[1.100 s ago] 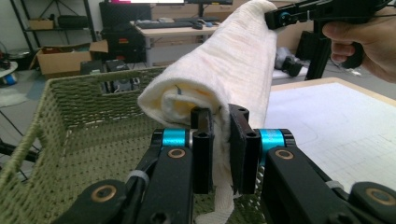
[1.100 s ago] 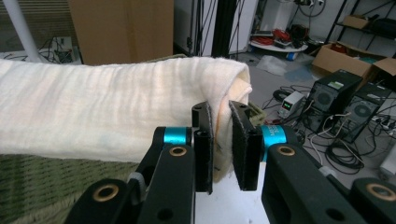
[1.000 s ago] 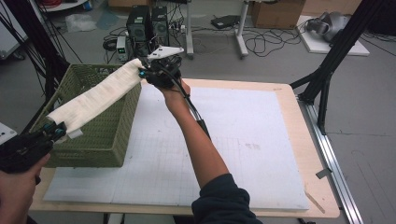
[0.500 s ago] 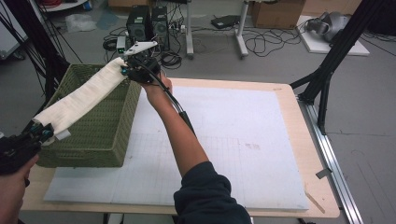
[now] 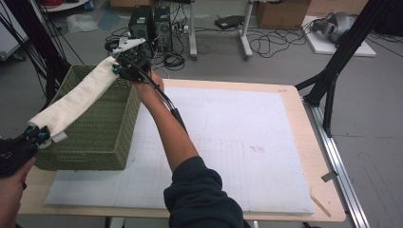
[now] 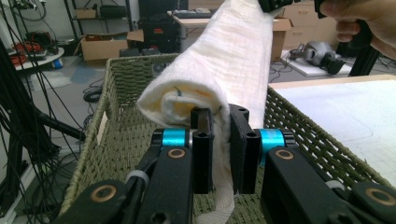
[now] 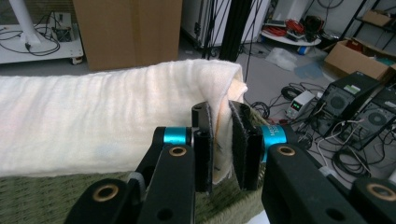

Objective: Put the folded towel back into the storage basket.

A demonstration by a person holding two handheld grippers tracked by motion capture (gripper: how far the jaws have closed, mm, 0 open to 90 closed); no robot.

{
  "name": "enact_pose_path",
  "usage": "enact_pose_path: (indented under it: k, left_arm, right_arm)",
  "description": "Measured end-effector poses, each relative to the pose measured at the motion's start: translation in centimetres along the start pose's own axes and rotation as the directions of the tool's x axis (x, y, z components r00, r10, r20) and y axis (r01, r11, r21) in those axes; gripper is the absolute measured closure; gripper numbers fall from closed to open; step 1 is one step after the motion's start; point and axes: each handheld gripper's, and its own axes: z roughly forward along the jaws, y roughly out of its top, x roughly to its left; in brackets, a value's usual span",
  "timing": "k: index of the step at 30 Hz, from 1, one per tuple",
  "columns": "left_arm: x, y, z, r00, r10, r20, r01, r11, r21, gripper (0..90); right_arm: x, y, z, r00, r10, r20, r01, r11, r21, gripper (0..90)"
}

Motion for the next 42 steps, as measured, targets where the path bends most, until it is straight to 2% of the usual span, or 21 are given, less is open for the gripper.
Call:
enact_pose_path:
  k: [13,20,22,23,24,25,26,29,35,39,42]
  left_arm:
    - [0.3,-0.5,0.4,1.0,0.005,-0.006,-0.005,0.9997,0.023,80.4]
    - [0.9,-0.5,1.0,0.9994,-0.003,-0.034,0.005,0.9989,0.047,79.1]
    - [1.1,-0.6,1.3,0.999,-0.013,-0.042,0.016,0.9979,0.063,77.3]
    - [1.1,-0.6,1.3,0.999,-0.017,-0.042,0.02,0.9974,0.069,74.1]
    - [1.2,-0.7,1.4,0.999,-0.022,-0.039,0.025,0.9973,0.069,66.8]
    - [1.2,-0.8,1.5,0.9992,-0.025,-0.032,0.027,0.9976,0.063,56.1]
    - [1.3,-0.8,1.4,0.9991,-0.03,-0.03,0.031,0.9981,0.053,46.7]
    - [1.4,-0.7,0.6,0.9985,-0.034,-0.042,0.035,0.9993,0.016,35.8]
    - [1.1,0.3,-0.5,0.9989,-0.033,-0.033,0.032,0.9988,-0.038,34.4]
    - [0.5,0.5,-0.2,0.9996,-0.028,-0.003,0.028,0.9987,-0.042,33.6]
    - [-0.3,0.5,0.4,0.9979,-0.047,0.046,0.049,0.9979,-0.042,29.7]
  right_arm:
    - [0.3,-0.2,1.8,1.0,0.005,0.0,-0.005,1.0,0.018,80.8]
    - [0.3,0.0,2.9,0.9999,0.013,-0.002,-0.013,1.0,0.007,80.8]
    - [0.4,0.1,3.4,0.9999,0.013,0.001,-0.013,1.0,0.021,80.4]
    - [0.5,0.1,3.8,1.0,0.008,0.005,-0.008,1.0,0.031,77.3]
    - [0.6,0.1,4.2,0.9999,0.004,0.012,-0.004,0.999,0.046,68.6]
    - [0.6,0.0,4.5,0.9997,0.009,0.022,-0.011,0.998,0.069,60.3]
    - [0.5,-0.2,4.6,0.9993,0.014,0.034,-0.017,0.997,0.08,59.7]
    - [0.0,-0.6,4.1,0.9989,0.027,0.039,-0.03,0.997,0.069,59.1]
    - [-1.3,-0.7,1.8,0.9983,0.046,0.037,-0.047,0.998,0.029,56.6]
    - [-1.8,-1.2,-0.2,0.9983,0.057,0.015,-0.057,0.998,0.002,53.5]
    - [-1.9,-2.0,-1.9,0.9977,0.067,-0.008,-0.068,0.997,-0.021,49.9]
